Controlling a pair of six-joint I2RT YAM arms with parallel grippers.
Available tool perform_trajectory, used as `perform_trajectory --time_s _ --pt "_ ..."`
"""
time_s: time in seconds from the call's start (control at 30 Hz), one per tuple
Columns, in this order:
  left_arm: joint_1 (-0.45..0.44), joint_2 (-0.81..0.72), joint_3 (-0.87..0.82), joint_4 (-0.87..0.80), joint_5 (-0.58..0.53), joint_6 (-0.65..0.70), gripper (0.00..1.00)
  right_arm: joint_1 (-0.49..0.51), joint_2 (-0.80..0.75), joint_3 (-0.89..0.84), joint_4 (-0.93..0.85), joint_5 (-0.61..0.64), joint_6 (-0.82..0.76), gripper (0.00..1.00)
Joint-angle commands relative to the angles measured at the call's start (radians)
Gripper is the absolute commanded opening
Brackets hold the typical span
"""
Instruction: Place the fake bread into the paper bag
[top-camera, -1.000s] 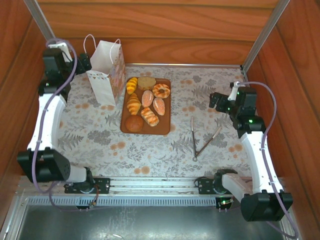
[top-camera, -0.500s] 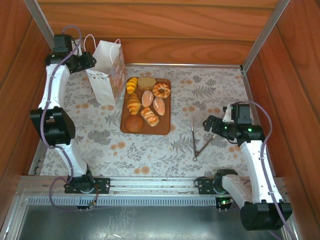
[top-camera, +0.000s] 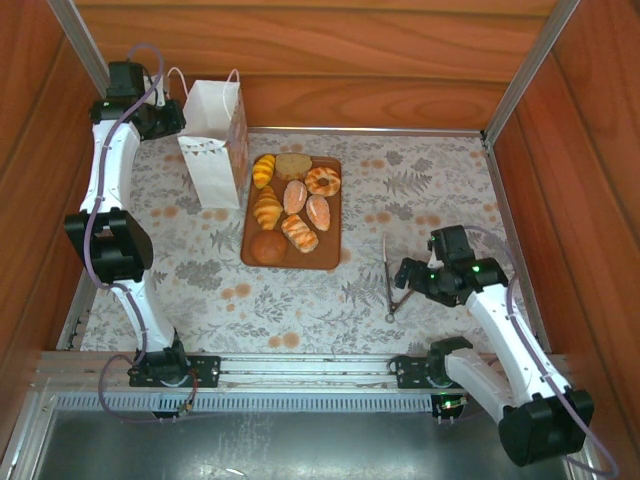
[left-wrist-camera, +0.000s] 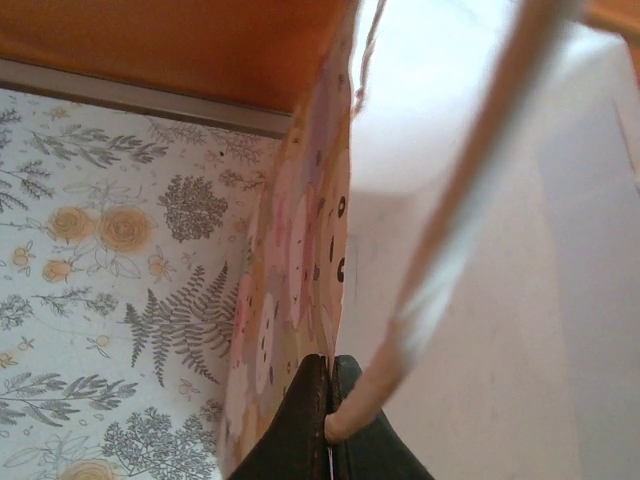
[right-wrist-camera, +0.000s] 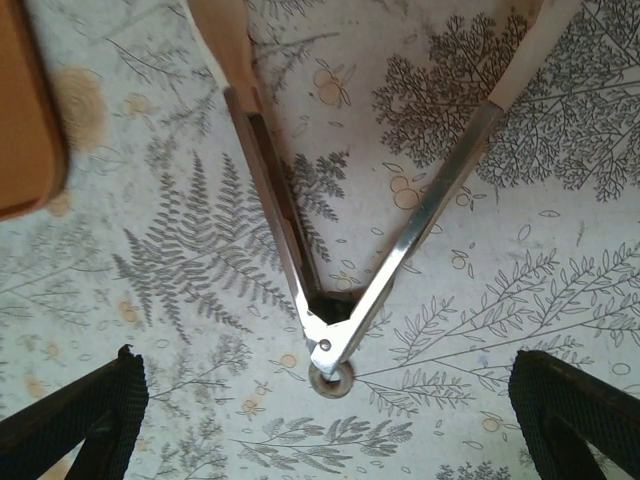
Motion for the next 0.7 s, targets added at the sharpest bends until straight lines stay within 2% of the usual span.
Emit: perform_trajectory --time_s 0.0,0.37,0.67 --pt "-0.010 -0.010 0.021 -0.036 -0.006 0.018 0.00 0.052 0.036 -0.021 0.013 0.083 0.094 1.00" --pt "-0.013 -0.098 -0.006 -0.050 -0.033 0.031 0.00 0.107 0.159 -0.125 0.197 0.145 0.157 1.00" --pt "-0.016 -0.224 -0.117 -0.053 -0.056 0.039 0.00 0.116 0.251 -0.155 0.330 0.143 0.120 1.00"
